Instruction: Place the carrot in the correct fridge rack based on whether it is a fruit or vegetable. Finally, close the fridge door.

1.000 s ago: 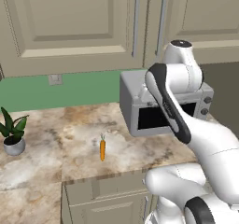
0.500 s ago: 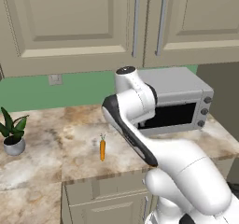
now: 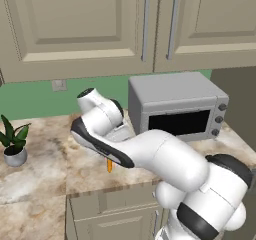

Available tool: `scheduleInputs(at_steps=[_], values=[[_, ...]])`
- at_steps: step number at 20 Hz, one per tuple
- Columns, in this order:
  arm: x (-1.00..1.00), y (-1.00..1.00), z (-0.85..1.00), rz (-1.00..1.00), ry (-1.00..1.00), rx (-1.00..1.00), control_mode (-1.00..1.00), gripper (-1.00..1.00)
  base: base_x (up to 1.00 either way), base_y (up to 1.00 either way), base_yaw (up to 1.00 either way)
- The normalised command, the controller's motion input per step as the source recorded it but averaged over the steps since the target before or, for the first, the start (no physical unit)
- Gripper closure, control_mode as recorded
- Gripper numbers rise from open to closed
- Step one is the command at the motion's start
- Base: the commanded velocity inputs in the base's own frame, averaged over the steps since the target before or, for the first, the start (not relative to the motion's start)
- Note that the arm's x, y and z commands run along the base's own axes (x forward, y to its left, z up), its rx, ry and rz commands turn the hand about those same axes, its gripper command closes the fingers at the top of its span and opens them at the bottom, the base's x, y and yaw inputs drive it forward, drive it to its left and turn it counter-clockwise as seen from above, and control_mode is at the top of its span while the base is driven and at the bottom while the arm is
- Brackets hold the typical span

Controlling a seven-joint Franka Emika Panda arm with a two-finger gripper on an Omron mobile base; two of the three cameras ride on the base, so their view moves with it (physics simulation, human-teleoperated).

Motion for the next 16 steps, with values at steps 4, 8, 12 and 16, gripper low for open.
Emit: scheduleInputs(at_steps=[4, 8, 12, 16], values=[[0.21, 0.12, -0.61, -0.02, 0.0, 0.0, -1.0, -1.0, 0.0, 0.0, 0.0], [0.16, 0.0, -0.51, 0.0, 0.0, 0.04, -1.0, -1.0, 0.0, 0.0, 0.0], [0.03, 0.0, -0.31, 0.0, -0.01, 0.09, -1.0, -1.0, 0.0, 0.0, 0.0], [0.0, 0.0, -0.2, -0.01, -0.06, 0.11, -1.0, -1.0, 0.0, 0.0, 0.0]])
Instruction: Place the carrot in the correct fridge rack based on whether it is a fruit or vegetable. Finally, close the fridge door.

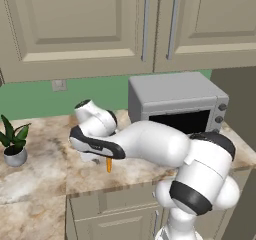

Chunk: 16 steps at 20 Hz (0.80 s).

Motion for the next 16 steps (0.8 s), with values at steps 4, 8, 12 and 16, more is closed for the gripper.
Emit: scheduleInputs(at_steps=[4, 8, 12, 16], values=[[0.0, -0.27, -0.11, -0.13, -0.1, 0.16, -1.0, -1.0, 0.0, 0.0, 0.0], [0.0, -0.36, -0.03, -0.23, -0.06, 0.15, -1.0, -1.0, 0.0, 0.0, 0.0], [0.24, -0.15, -0.19, -0.15, 0.0, 0.08, -1.0, -1.0, 0.0, 0.0, 0.0], [0.46, 0.07, -0.28, -0.04, 0.0, 0.0, -1.0, -1.0, 0.0, 0.0, 0.0]])
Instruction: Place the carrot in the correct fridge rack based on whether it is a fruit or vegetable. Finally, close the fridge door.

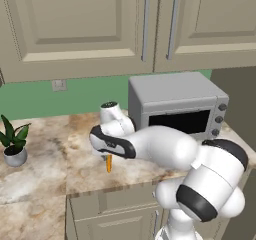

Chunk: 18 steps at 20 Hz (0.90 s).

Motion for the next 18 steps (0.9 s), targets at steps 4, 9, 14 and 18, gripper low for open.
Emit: scheduleInputs(at_steps=[4, 9, 14, 18], values=[[0.22, 0.23, -0.15, 0.0, 0.0, 0.0, -1.0, -1.0, 0.0, 0.0, 0.0], [0.03, 0.01, -0.19, 0.0, 0.0, 0.0, -1.0, -1.0, 0.0, 0.0, 0.0], [0.01, 0.05, -0.17, 0.0, 0.0, 0.0, -1.0, -1.0, 0.0, 0.0, 0.0], [0.0, 0.0, -0.23, 0.0, -0.01, 0.0, -1.0, -1.0, 0.0, 0.0, 0.0]])
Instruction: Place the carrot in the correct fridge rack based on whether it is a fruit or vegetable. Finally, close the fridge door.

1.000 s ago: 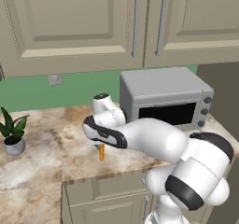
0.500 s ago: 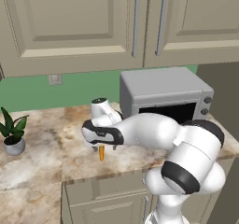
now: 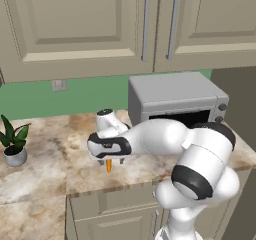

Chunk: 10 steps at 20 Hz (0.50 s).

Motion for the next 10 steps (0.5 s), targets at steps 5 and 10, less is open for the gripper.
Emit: scheduleInputs(at_steps=[5, 10], values=[[0.15, 0.0, -0.12, 0.0, -0.05, 0.0, -1.0, -1.0, 0.0, 0.0, 0.0], [0.25, 0.0, -0.02, -0.01, -0.03, 0.01, -1.0, -1.0, 0.0, 0.0, 0.0]])
